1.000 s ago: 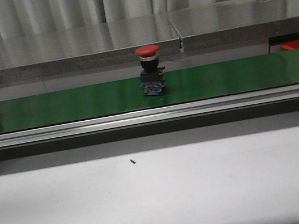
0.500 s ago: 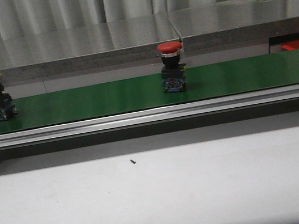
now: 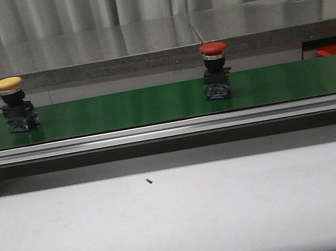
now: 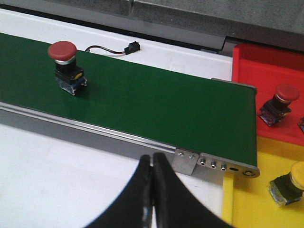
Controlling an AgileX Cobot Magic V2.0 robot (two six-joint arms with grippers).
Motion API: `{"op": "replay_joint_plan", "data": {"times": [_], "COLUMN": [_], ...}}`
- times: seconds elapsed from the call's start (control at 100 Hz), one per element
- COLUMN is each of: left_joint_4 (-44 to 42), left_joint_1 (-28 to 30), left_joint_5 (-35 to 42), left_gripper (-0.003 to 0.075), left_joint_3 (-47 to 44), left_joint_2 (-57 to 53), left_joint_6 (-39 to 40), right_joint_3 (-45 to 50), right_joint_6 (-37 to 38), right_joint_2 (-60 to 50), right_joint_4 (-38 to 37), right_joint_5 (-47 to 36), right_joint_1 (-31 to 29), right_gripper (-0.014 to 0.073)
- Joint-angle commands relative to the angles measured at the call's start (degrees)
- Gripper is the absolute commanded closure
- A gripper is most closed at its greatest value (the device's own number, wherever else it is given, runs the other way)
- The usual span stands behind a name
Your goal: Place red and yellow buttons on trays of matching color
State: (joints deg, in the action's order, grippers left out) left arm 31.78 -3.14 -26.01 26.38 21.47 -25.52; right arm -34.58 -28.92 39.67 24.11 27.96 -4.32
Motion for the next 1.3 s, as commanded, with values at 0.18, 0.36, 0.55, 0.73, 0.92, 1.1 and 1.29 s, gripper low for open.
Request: {"op": "replay_joint_plan", "data": {"times": [0.18, 0.36, 0.55, 0.73, 0.92, 1.1, 1.29], "left_joint_4": [1.52, 1.52, 1.52, 1.52, 1.52, 1.52, 1.52], "left_joint_1": [-0.51, -0.51, -0.51, -0.51, -0.51, -0.51, -0.51], "left_joint_5": [4.16, 4.16, 4.16, 4.16, 4.16, 4.16, 4.16], "left_gripper": [0.0739, 0.0739, 0.0739, 0.0739, 0.0739, 0.0739, 0.0739], "left_joint_3": [1.53, 1.53, 1.53, 1.53, 1.53, 1.53, 1.53], "left_joint_2": [0.26, 0.26, 0.26, 0.26, 0.26, 0.26, 0.26], "left_joint_6": [0.03, 0.03, 0.03, 0.03, 0.03, 0.03, 0.03], "right_joint_3": [-1.80, -5.55, -12.67, -19.53, -26.76, -33.09, -38.41], "right_joint_6": [-0.50, -0.49, -0.87, -1.89, -1.95, -1.95, -1.95], "right_joint_2": [-0.21, 5.52, 16.87, 29.34, 40.88, 48.33, 53.56], "right_joint_4": [1.27, 1.27, 1.27, 1.16, 0.29, 0.29, 0.29], "right_joint_5": [-3.15, 1.18, 3.74, 6.00, 6.06, 6.35, 6.73], "right_joint_1": [-0.07, 0.00, 0.06, 2.10, 6.02, 7.54, 7.54], "right_gripper": [-0.0024, 0.0008, 0.0008, 0.0008, 0.0008, 0.0008, 0.0008]}}
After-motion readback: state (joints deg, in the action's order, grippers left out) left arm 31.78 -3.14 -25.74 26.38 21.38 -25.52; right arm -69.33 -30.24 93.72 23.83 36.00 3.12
